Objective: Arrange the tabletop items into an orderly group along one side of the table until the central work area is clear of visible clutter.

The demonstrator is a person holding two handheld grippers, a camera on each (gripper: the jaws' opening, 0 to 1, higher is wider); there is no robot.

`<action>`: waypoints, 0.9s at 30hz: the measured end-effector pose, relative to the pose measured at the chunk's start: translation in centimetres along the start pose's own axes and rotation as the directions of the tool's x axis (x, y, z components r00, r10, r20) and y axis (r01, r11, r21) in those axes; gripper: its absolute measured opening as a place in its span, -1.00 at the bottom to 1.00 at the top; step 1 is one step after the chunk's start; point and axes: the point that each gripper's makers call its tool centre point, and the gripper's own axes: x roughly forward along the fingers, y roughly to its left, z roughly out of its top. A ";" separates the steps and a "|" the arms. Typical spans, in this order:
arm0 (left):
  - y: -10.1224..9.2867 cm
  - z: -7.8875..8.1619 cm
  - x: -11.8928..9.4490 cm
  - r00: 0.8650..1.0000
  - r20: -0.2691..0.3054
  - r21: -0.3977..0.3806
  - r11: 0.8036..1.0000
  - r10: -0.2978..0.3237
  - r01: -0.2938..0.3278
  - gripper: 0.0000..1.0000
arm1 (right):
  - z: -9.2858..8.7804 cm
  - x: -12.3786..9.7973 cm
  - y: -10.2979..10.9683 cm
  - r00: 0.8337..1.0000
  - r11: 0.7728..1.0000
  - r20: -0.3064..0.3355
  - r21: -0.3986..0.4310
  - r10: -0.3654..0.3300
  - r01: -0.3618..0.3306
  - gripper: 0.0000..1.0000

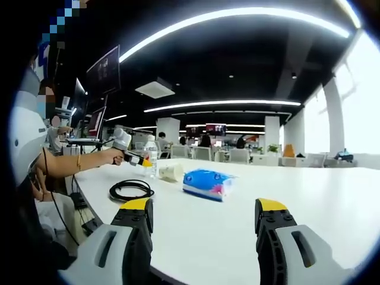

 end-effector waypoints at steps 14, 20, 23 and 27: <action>0.4 0.4 1.4 0.999 0.020 -0.008 1.000 0.030 -0.030 -0.25 | -0.2 -0.3 -0.4 1.000 1.000 -0.004 0.001 -0.018 0.018 0.34; 0.5 0.5 1.8 0.999 0.023 -0.011 0.999 0.034 -0.034 -0.25 | -0.1 -0.4 -0.6 1.000 1.000 -0.004 0.000 -0.021 0.021 0.34; 0.6 0.5 2.1 0.999 0.028 -0.014 0.999 0.030 -0.029 -0.25 | -0.1 -0.5 -0.8 1.000 1.000 -0.005 -0.001 -0.029 0.029 0.34; 0.5 0.6 2.1 0.999 0.029 -0.011 0.999 0.031 -0.031 -0.25 | -0.1 -0.4 -0.8 1.000 1.000 -0.006 0.001 -0.029 0.029 0.34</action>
